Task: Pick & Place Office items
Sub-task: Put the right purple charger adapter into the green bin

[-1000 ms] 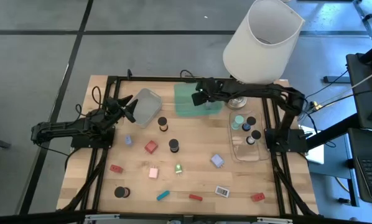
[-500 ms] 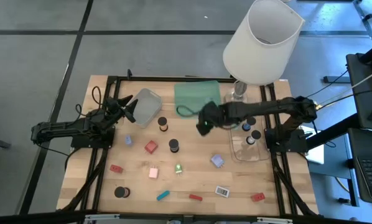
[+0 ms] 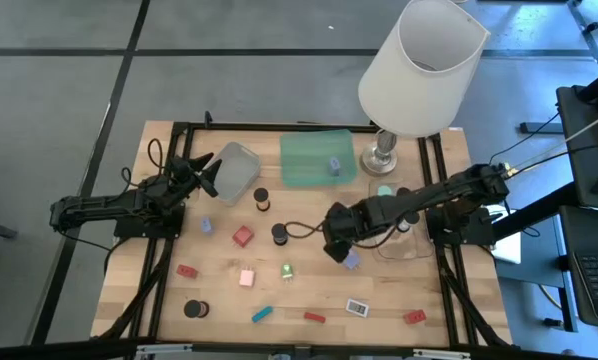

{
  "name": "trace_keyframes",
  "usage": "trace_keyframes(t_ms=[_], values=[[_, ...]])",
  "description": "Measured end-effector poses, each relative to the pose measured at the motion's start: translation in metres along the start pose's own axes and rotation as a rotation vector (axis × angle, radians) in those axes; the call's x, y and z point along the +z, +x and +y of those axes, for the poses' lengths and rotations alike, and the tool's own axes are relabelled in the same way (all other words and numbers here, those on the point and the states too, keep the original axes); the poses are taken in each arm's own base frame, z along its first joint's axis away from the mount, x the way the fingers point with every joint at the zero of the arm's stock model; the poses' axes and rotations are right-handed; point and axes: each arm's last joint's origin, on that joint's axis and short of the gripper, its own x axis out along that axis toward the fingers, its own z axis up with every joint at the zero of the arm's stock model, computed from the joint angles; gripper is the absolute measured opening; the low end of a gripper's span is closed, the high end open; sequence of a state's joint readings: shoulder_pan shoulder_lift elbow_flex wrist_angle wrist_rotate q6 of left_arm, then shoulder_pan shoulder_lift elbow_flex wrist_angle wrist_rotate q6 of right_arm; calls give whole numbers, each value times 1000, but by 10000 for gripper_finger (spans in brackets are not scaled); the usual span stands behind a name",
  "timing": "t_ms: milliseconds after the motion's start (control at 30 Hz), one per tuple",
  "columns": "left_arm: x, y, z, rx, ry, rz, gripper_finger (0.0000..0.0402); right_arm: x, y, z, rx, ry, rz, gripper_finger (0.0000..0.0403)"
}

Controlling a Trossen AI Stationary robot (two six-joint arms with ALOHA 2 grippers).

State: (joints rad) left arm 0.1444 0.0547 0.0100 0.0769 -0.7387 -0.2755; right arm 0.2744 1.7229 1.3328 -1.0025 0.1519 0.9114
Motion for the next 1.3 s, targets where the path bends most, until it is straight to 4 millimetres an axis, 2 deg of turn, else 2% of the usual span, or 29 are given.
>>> trace_keyframes(t_ms=[300,467,633,967,1300], values=[[0,0,0,0,1,1,191,-16,32,22,-18,-125,108,269],[0,0,0,0,0,0,190,-19,47,25,-56,-108,139,307],[0,0,0,0,1,1,191,-20,56,26,-81,-90,163,329],[0,0,0,0,1,0,191,-24,75,30,-94,-56,231,344],[0,0,0,0,0,0,191,-24,85,32,-89,-55,249,331]])
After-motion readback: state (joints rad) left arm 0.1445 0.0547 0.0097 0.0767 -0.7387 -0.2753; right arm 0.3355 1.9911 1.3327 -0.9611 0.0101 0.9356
